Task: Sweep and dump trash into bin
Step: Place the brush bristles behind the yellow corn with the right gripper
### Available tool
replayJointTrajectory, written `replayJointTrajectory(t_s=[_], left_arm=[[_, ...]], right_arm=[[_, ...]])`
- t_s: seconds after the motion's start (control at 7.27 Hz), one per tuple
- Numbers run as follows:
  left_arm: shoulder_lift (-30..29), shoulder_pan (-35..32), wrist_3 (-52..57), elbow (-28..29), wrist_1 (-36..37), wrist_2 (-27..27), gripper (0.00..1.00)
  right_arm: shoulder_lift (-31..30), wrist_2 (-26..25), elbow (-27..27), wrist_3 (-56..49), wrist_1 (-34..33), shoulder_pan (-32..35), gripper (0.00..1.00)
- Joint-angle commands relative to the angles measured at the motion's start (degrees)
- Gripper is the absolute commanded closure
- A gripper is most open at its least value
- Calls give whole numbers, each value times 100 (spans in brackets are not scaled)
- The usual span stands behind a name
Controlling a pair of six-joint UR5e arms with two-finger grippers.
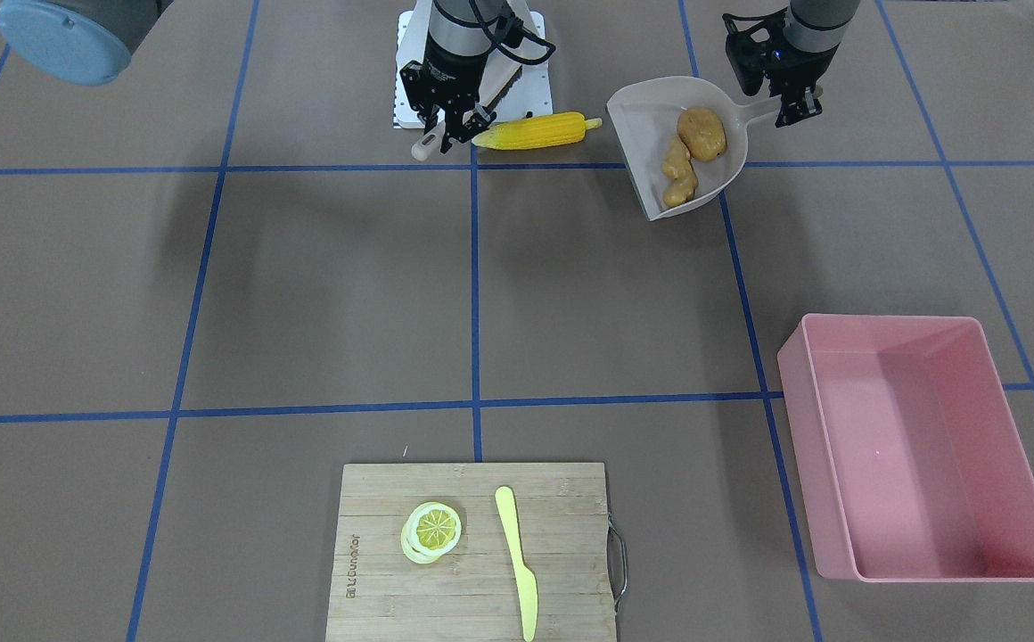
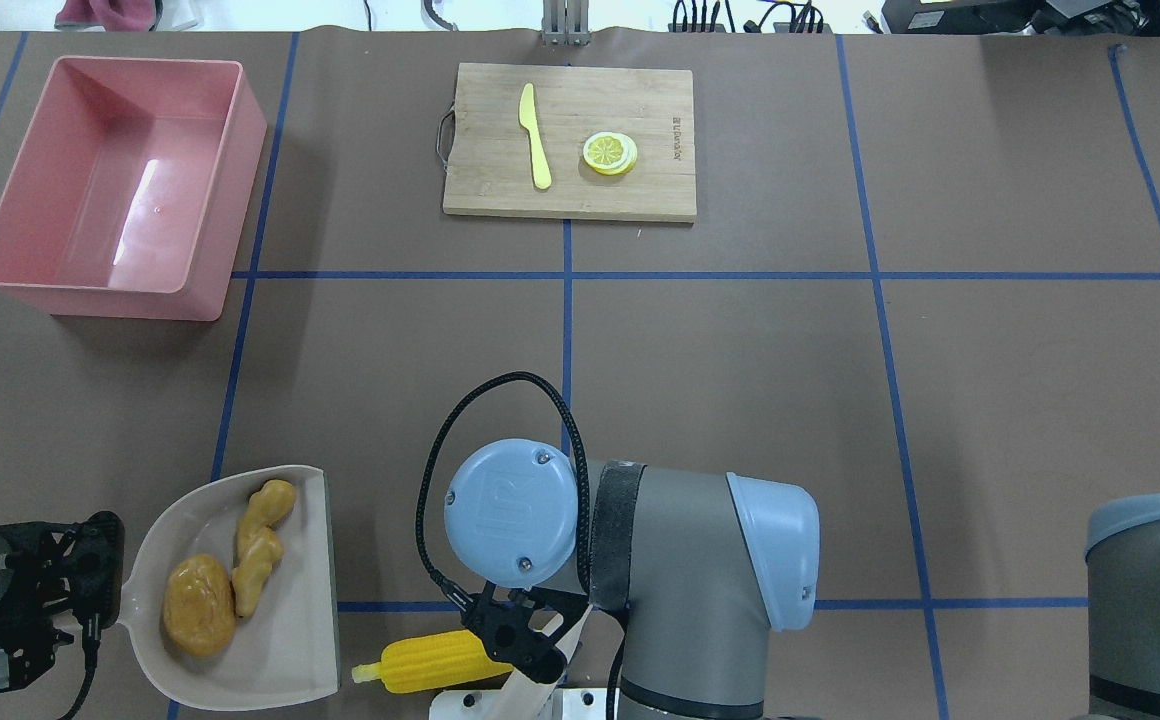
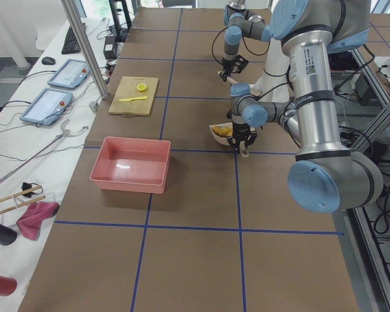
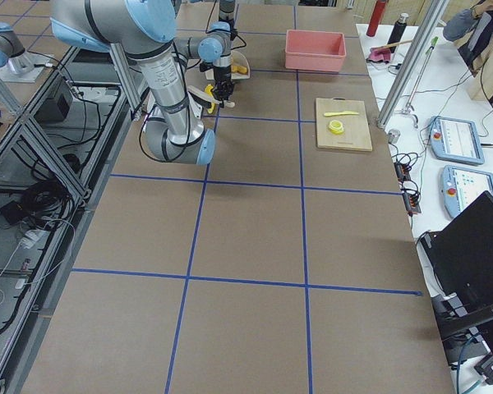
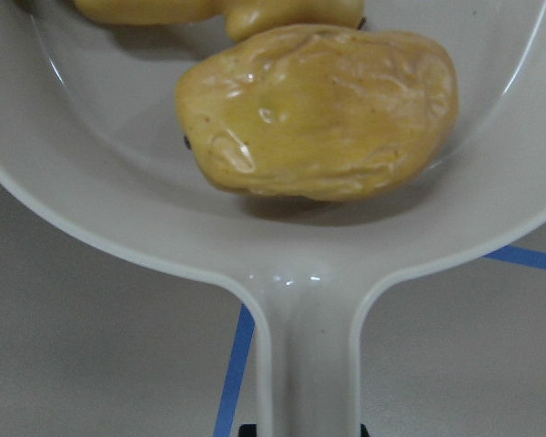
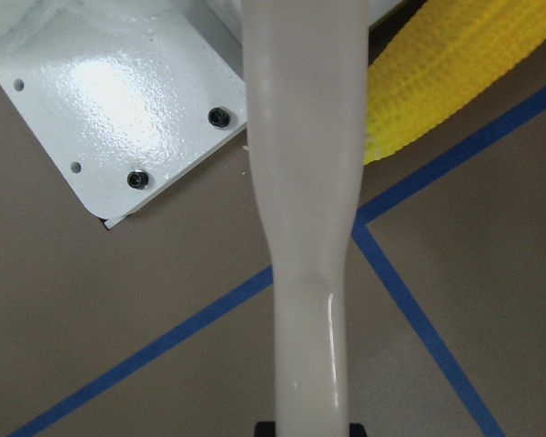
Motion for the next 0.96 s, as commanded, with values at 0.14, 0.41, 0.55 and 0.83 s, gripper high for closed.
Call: replayJointTrajectory(t_s=[0.14, 0.41, 0.55, 0.83], left_arm=[[6, 226, -143, 0, -2, 193, 100], [-38, 384, -310, 9, 16, 368, 100], [-47, 498, -381, 9, 16, 473, 100], [-152, 613, -494, 52, 25, 562, 100]], right_arm=[[7, -41, -133, 2, 150, 47, 100], [60, -41, -544, 19, 632, 99, 100], [199, -41, -703, 11, 678, 161, 100], [218, -6, -722, -42, 669, 450, 100]])
